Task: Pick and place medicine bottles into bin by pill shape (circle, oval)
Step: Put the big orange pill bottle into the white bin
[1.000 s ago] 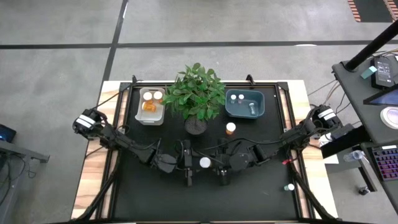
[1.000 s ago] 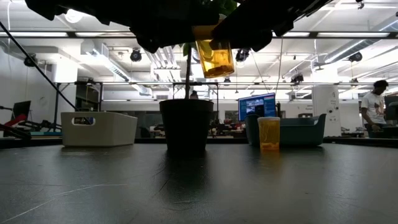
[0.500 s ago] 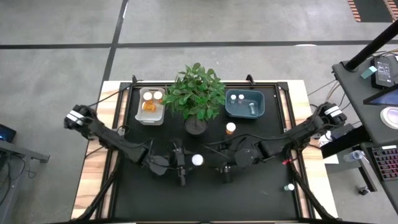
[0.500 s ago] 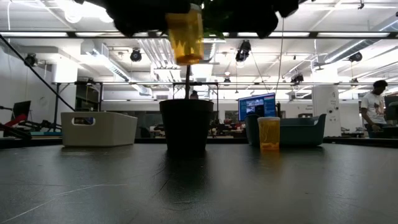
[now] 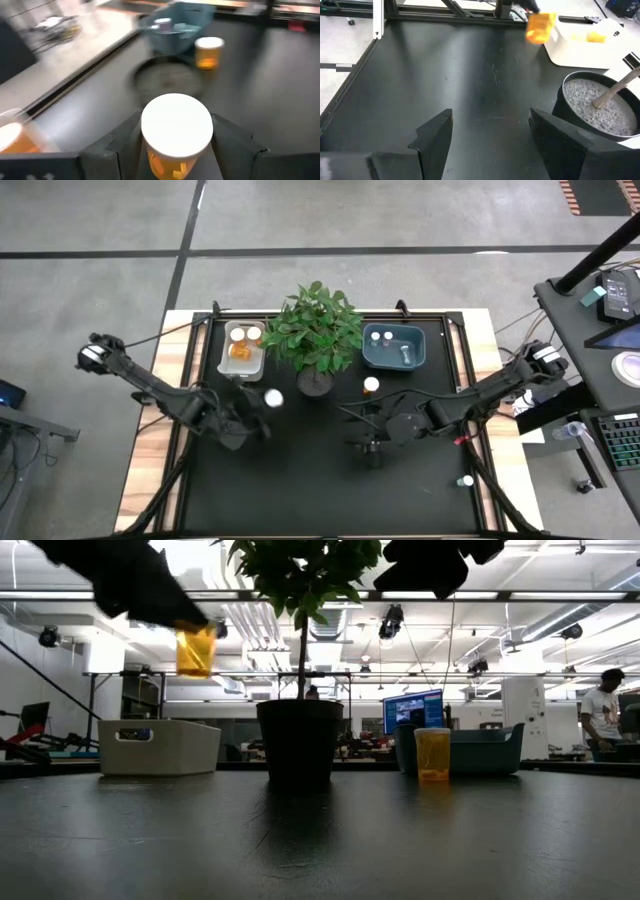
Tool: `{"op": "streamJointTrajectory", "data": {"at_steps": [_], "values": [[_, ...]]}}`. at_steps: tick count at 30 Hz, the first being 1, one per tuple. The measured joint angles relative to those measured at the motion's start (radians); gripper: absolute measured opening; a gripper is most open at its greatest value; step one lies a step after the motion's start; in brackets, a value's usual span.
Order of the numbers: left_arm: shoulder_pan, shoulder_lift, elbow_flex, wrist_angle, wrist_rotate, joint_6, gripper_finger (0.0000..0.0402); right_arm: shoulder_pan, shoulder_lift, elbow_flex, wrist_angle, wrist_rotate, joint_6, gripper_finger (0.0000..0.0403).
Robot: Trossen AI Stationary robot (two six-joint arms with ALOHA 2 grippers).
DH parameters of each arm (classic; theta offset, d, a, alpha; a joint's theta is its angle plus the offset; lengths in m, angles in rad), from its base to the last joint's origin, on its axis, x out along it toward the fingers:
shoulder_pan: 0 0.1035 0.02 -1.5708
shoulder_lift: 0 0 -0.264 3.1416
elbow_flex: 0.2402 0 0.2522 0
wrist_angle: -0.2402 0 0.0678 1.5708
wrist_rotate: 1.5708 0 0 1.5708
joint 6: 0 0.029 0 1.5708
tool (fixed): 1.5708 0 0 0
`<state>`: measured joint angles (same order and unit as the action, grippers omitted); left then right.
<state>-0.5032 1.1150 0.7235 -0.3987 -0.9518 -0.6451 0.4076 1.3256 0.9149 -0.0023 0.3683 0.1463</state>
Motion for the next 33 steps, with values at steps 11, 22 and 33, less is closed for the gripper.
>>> {"op": "streamJointTrajectory", "data": {"at_steps": [11, 22, 33], "values": [[0.191, -0.211, -0.12, -0.143, -0.102, -0.169, 0.0185, 0.0, 0.013, -0.006, -0.006, -0.001, -0.008, 0.0253], [0.598, -0.255, -0.146, -0.142, 0.038, -0.137, 0.0185, 0.0, 0.012, -0.012, -0.005, 0.0, -0.018, 0.0254], [0.749, -0.127, -0.172, -0.06, 0.117, -0.134, 0.0186, 0.0, 0.012, -0.038, 0.008, 0.0, -0.016, 0.0254]]}}
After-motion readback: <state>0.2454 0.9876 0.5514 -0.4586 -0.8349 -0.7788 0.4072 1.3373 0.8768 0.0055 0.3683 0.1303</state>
